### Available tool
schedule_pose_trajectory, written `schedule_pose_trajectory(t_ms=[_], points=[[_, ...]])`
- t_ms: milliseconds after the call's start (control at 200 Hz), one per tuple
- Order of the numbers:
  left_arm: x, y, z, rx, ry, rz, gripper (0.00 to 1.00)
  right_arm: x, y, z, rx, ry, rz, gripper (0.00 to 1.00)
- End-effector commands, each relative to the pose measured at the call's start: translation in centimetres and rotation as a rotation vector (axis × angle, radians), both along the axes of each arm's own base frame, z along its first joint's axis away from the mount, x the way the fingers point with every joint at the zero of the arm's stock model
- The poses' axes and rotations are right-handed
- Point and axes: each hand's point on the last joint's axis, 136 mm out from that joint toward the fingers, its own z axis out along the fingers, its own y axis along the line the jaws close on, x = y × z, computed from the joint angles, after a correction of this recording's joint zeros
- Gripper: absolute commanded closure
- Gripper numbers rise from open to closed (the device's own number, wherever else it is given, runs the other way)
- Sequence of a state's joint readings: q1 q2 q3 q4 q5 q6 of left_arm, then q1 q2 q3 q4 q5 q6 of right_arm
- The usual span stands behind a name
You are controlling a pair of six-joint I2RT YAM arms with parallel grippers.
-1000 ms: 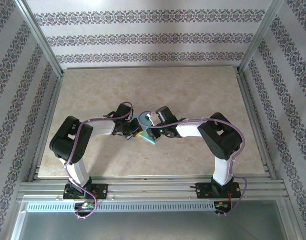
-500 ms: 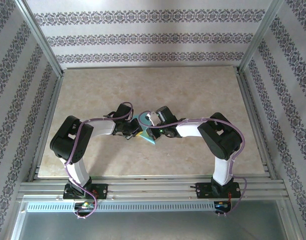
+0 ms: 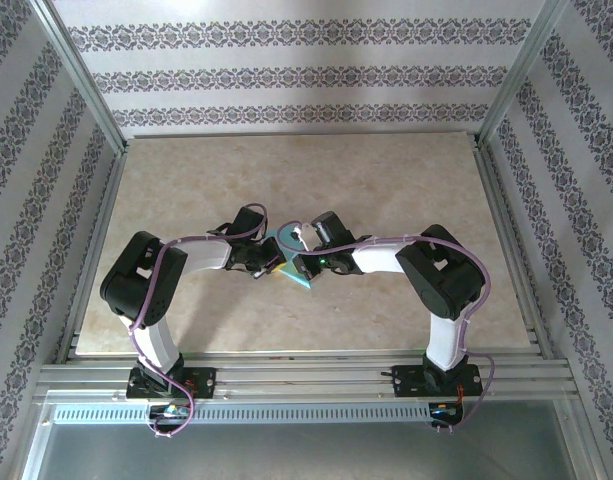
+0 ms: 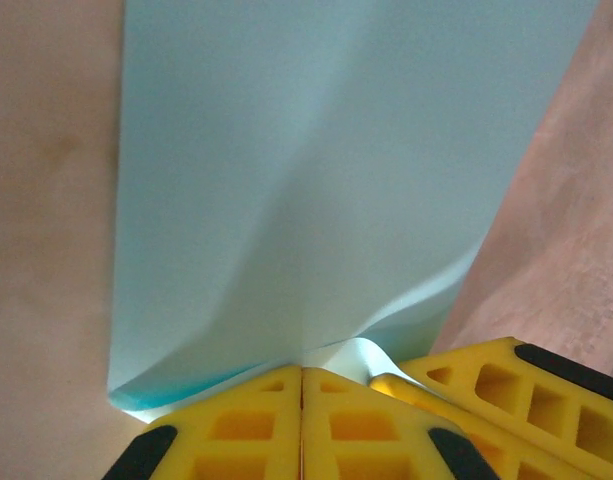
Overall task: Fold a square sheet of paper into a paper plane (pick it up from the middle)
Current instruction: Third fold the triangle at the center of the table.
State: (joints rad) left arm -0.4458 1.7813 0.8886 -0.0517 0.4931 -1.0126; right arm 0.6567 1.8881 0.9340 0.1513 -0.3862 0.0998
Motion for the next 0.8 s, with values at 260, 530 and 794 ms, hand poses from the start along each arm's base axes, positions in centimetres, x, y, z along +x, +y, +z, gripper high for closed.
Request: schedule_pose_trajectory(t_ms=[260,530,794], points=[[3.4,1.7,2.2,0.081,-0.084,-0.031,0.85,-0.6,-0.7,-1.6,-0.048,0.055,-0.004,0.93],[3.9,2.8,0.1,0.177,-0.033,-0.06,0.88,-0.5,-0.5,-0.9,-0.032,0.052,-0.005,0.93],[3.2,3.1,-1.4,0.202,0.016,-0.088,0.92,-0.5,-0.4,0.2,-0.004,0.048,-0.007,0.93]])
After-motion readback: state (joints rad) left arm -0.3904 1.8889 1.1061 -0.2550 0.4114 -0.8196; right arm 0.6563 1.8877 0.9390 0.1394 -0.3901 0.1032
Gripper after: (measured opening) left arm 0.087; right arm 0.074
